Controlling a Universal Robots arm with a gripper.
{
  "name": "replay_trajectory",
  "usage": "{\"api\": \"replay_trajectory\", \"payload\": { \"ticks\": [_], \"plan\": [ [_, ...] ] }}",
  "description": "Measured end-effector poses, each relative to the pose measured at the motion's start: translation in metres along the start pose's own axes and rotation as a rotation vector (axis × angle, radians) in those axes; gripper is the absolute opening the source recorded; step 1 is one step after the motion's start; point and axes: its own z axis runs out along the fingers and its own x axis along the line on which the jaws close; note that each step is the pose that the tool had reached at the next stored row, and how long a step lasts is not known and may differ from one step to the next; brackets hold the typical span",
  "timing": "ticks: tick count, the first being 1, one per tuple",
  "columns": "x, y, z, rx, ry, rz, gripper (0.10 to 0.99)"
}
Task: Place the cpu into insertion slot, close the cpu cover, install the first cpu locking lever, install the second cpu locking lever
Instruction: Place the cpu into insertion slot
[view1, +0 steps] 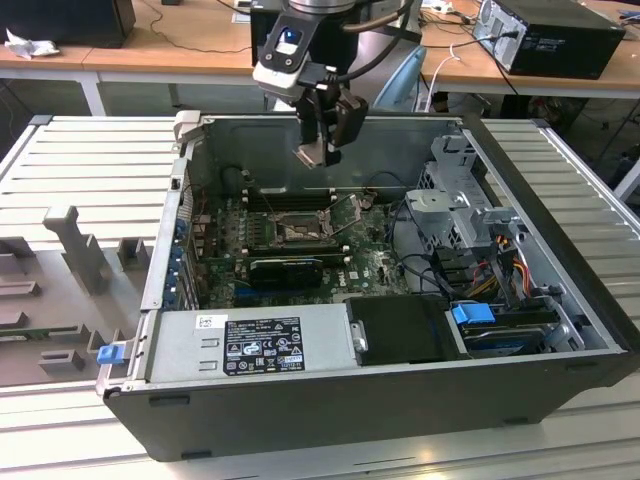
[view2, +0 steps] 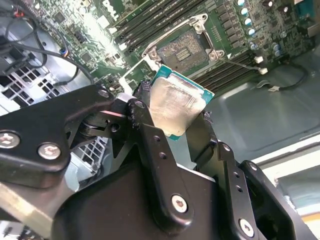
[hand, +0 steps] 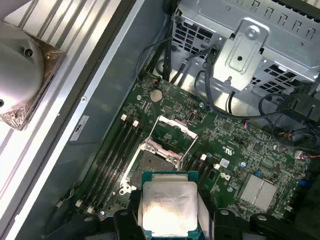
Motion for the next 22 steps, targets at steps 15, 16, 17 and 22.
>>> {"api": "replay_trajectory", "payload": {
  "ticks": [15, 16, 17, 22],
  "plan": [
    [-0.0001, -0.0004, 0.0044, -0.005, -0.026, 0.306, 0.529],
    [-0.0001, -0.0004, 0.0048, -0.005, -0.0282, 0.331, 0.529],
    [-0.0001, -0.0004, 0.005, -0.006, -0.0293, 0.344, 0.529],
    [0.0, -0.0006, 0.0064, -0.006, -0.0314, 0.368, 0.529]
  ]
}}
